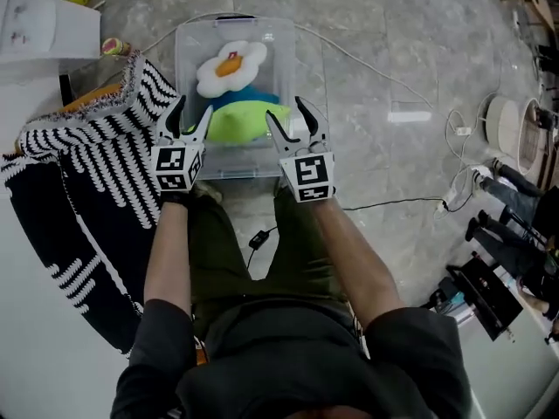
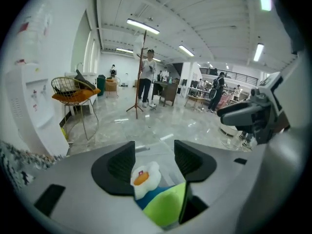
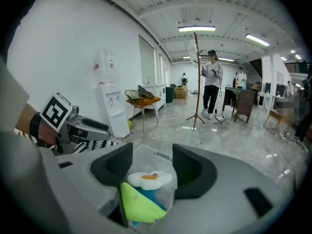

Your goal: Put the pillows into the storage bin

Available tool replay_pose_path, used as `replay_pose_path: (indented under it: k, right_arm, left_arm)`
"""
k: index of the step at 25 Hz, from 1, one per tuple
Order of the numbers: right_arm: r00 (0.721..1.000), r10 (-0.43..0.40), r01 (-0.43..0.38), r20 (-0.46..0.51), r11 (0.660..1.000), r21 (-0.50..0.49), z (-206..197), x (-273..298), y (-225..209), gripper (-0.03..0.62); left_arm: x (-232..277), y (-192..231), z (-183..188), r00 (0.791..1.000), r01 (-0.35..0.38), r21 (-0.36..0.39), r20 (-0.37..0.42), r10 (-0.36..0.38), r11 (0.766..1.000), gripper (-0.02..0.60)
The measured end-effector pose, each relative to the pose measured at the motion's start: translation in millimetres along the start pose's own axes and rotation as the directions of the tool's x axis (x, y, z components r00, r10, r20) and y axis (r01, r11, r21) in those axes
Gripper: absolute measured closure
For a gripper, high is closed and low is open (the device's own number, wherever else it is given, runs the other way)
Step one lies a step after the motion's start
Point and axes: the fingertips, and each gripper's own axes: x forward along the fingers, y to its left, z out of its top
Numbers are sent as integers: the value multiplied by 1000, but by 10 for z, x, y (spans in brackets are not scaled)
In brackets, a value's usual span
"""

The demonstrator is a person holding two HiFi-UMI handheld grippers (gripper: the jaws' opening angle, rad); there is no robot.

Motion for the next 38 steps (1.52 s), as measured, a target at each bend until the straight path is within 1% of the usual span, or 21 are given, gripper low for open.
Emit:
replay_pose_path:
  k: [5,10,13,18,20,22,23,24,25,28,31,32,33,38]
  right_arm:
    - [996,27,-23,80,998,-50,866,-367,227,352]
    - [987,36,-20,158,995,-102,1698,-770,288,351]
    - [979,48,-24,197,992,-124,2079,-1056,343,352]
    - [967,57,-25,246,991,-133,2545,-1502,436,352]
    - [962,55,-18,269,990,-139,2680,-1653,415,352]
    - [957,56,-14,286,989,-147,2758,-1787,398,354]
    - [955,57,-13,290,988,-151,2785,-1842,395,379]
    - [954,57,-11,294,988,-156,2808,-1892,393,390]
    - [953,56,-8,297,987,-161,2828,-1939,393,403]
    - [951,48,5,306,985,-171,2891,-2068,384,473]
    - [948,42,15,316,984,-175,2925,-2169,397,545]
    - [947,39,18,319,985,-173,2932,-2199,403,577]
    - [946,36,20,322,986,-168,2936,-2226,411,591]
    - [942,37,21,333,986,-168,2978,-2258,468,592]
  left_arm:
    - [-780,92,928,993,-28,2,114,27,1000,330]
    - [-1416,5,1748,977,-38,39,212,29,999,334]
    - [-1765,-146,2126,966,-39,54,258,24,998,336]
    - [-2279,-343,2596,947,-38,67,319,15,997,336]
    - [-2422,-413,2738,938,-41,73,347,13,997,339]
    - [-2544,-485,2831,931,-42,79,366,11,996,356]
    - [-2603,-518,2865,927,-44,82,374,10,996,370]
    - [-2663,-550,2894,924,-46,86,381,10,995,376]
    - [-2723,-583,2919,921,-50,92,389,10,994,409]
    - [-2871,-673,2967,916,-59,114,402,8,992,510]
    - [-2967,-721,2954,916,-62,130,401,5,990,560]
    - [-2996,-721,2948,915,-65,131,402,7,989,574]
    - [-3023,-718,2948,914,-67,130,406,9,989,580]
    - [-3070,-679,3017,908,-64,133,418,3,989,581]
